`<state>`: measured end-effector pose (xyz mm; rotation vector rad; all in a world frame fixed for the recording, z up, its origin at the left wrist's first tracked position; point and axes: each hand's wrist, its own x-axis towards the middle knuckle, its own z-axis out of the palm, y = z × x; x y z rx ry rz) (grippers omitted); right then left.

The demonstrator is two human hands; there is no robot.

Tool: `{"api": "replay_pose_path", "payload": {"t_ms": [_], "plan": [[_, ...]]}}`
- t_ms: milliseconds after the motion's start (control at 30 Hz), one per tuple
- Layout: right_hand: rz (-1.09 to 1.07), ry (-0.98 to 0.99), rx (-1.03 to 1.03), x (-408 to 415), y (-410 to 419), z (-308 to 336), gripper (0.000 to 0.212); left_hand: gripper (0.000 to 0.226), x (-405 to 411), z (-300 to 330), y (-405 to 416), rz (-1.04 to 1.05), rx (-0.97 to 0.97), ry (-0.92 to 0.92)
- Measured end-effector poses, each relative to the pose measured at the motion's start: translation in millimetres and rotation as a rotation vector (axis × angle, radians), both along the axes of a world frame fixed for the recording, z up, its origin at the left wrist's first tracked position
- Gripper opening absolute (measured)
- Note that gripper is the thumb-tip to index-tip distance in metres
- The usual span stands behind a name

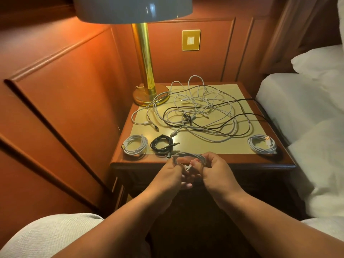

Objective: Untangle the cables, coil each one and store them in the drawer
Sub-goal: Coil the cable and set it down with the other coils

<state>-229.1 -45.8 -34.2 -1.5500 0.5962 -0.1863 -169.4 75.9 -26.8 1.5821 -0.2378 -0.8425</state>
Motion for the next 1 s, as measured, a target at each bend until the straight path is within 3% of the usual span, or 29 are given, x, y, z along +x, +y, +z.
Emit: {"api": "replay_pose_path", "payload": {"t_ms": [233,433,533,667,833,1000], "plan": [[-0.053,0.042,0.23,6,-13,-8,0.006,0.022,8,8,5,-0.231,0.052,0.03],[-0.086,0.029,0.205,7,-12,-4,0.007,0.054,22,15,17,-0.311,0.035,0.088],[-0.248,-0.002,0.363,13,-28,5,0.008,0.06,24,14,21,-0.214,0.018,0.051],[-0.399,-0.033,0.564,16,-44,16,0.01,0.039,21,11,17,-0.046,-0.028,-0.049],[-0.18,0.039,0.651,4,-14,13,0.015,0.018,0,-1,4,-0.101,0.042,-0.194],[-0.088,0.042,0.739,2,0,12,0.013,0.038,-1,-12,0,0.147,-0.088,0.044]]}}
